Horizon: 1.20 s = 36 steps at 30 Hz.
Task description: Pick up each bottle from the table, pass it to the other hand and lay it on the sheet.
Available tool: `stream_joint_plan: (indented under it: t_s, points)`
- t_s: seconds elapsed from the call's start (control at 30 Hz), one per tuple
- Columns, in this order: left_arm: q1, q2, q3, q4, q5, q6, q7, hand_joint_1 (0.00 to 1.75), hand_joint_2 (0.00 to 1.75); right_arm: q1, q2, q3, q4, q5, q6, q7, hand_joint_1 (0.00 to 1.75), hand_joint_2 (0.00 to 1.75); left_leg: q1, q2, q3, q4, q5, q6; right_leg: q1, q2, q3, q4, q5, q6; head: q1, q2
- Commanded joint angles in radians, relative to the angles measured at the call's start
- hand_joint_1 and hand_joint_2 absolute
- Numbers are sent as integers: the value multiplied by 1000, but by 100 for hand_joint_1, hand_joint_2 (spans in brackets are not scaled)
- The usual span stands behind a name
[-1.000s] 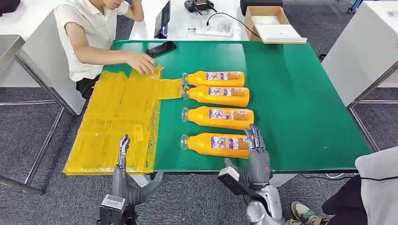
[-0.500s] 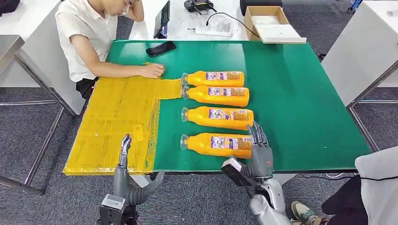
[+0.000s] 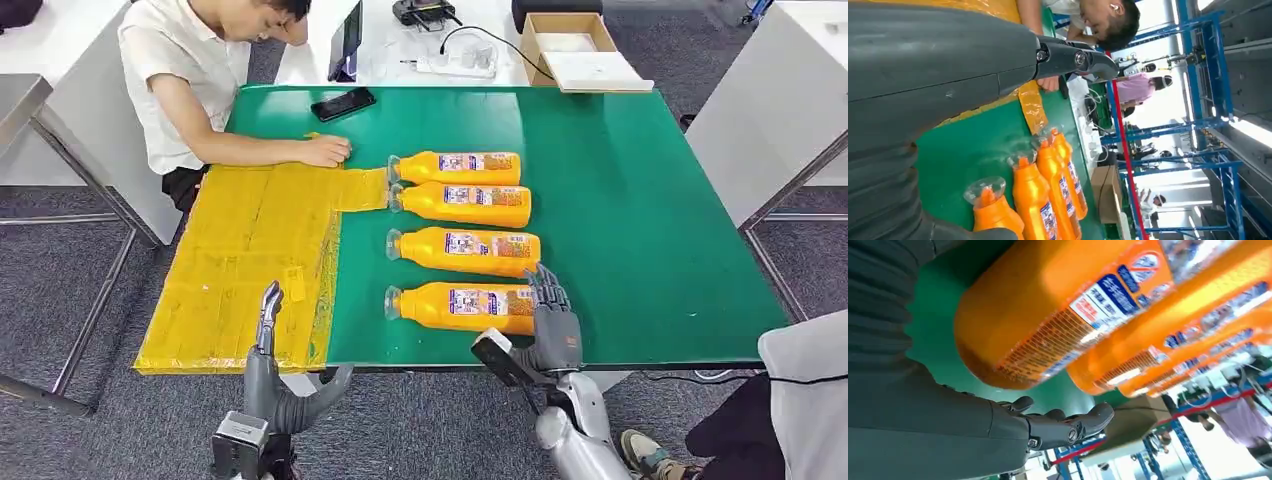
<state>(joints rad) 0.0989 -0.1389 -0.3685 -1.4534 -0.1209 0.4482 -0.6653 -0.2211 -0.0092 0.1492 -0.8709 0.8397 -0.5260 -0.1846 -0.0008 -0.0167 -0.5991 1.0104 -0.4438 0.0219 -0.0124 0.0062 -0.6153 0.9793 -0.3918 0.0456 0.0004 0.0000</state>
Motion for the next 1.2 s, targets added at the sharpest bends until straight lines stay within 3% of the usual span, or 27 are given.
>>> stream_joint_plan:
  t_s: [0.03,0.53,0.57,0.6,1.2]
  points:
    - [-19,1,1,14,9,-34,-9,0,175,-75,-38,40,87,41,102,84,0,175,0,3,5,0,-2,-1,0,1,4,0,-1,-2,0,0]
    - [-19,-8,23,-1,65,-126,18,0,175,-117,-58,101,160,99,222,141,0,175,0,2,4,-1,-1,-1,1,0,4,-1,-1,-1,0,0]
    - [-19,-9,24,-1,65,-126,18,0,175,-118,-59,103,161,100,224,141,143,175,1,3,6,0,-2,-2,1,1,5,-1,-1,-2,0,0]
    - [-20,-9,25,1,63,-130,17,0,175,-124,-61,109,174,97,247,133,175,175,0,2,3,-1,-1,-1,0,0,3,-1,0,-1,0,0]
    - [-20,-11,30,-2,64,-140,17,0,175,-134,-56,127,206,90,291,124,175,175,1,3,9,-1,-1,-1,1,0,8,-1,0,-1,0,0]
